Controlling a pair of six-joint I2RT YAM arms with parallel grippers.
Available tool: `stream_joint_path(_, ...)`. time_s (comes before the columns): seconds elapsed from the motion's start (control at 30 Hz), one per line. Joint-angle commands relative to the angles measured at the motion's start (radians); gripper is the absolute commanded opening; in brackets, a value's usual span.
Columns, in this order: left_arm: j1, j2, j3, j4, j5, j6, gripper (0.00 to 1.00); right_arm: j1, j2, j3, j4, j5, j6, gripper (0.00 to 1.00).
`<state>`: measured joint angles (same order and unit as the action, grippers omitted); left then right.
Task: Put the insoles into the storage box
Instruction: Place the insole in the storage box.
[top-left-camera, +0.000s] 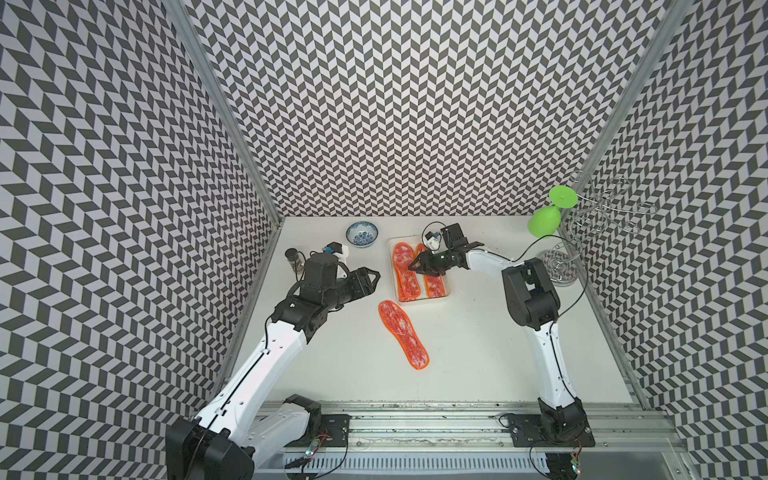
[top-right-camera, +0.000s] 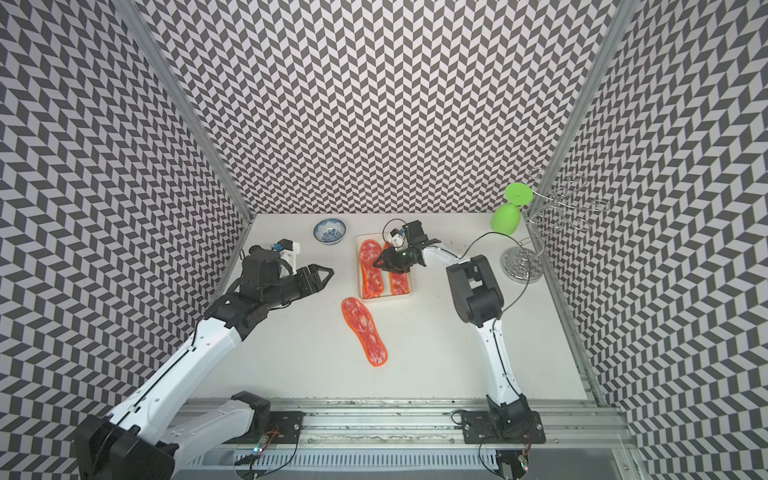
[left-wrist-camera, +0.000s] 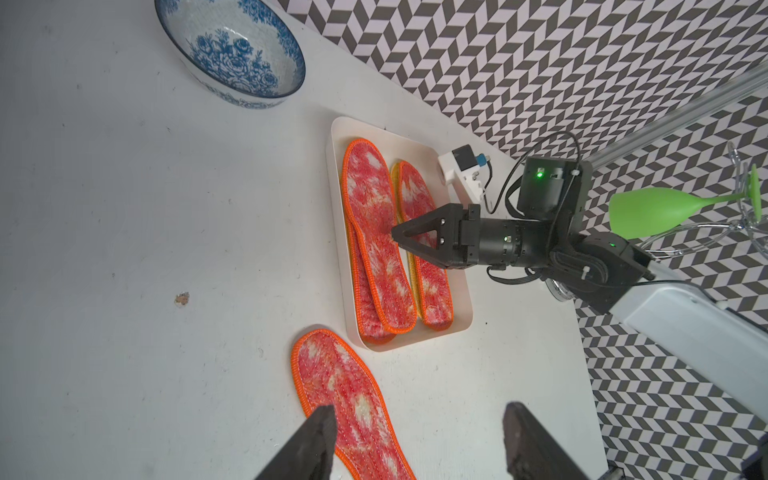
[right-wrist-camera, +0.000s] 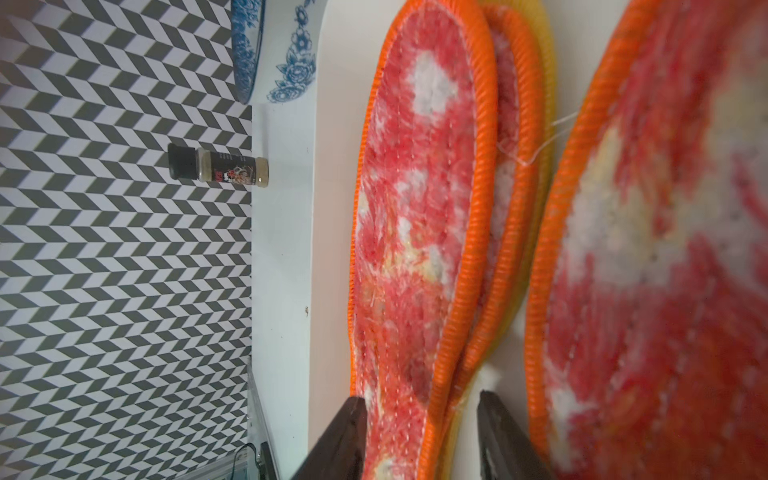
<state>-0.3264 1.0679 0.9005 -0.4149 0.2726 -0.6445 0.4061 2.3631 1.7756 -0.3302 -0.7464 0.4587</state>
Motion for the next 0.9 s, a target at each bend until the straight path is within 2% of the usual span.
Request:
stream_joint_path(0.0,0.004,0.022,-0.026,0.013,0.03,0.009,0.68,0.019,-0.076,0.001,-0.025,0.033,-0.025,0.48)
stream_joint_path(0.27,0.004,0.038,-0.051,0.025,0.042,0.017,0.68,0.049,-0.09,-0.029,-0.027,0.021,-0.033,0.48)
stream_joint_path(0.67,-0.004,0.04,-0.095,0.024,0.046,-0.009,0.67,0.051,-0.146,-0.058,-0.062,0.104,-0.068,0.49)
stream_joint_path(0.87,-0.122,0.068,-0.157,0.047,-0.035,-0.126,0.64,0.045,-0.212,-0.026,-0.129,0.167,-0.116,0.5)
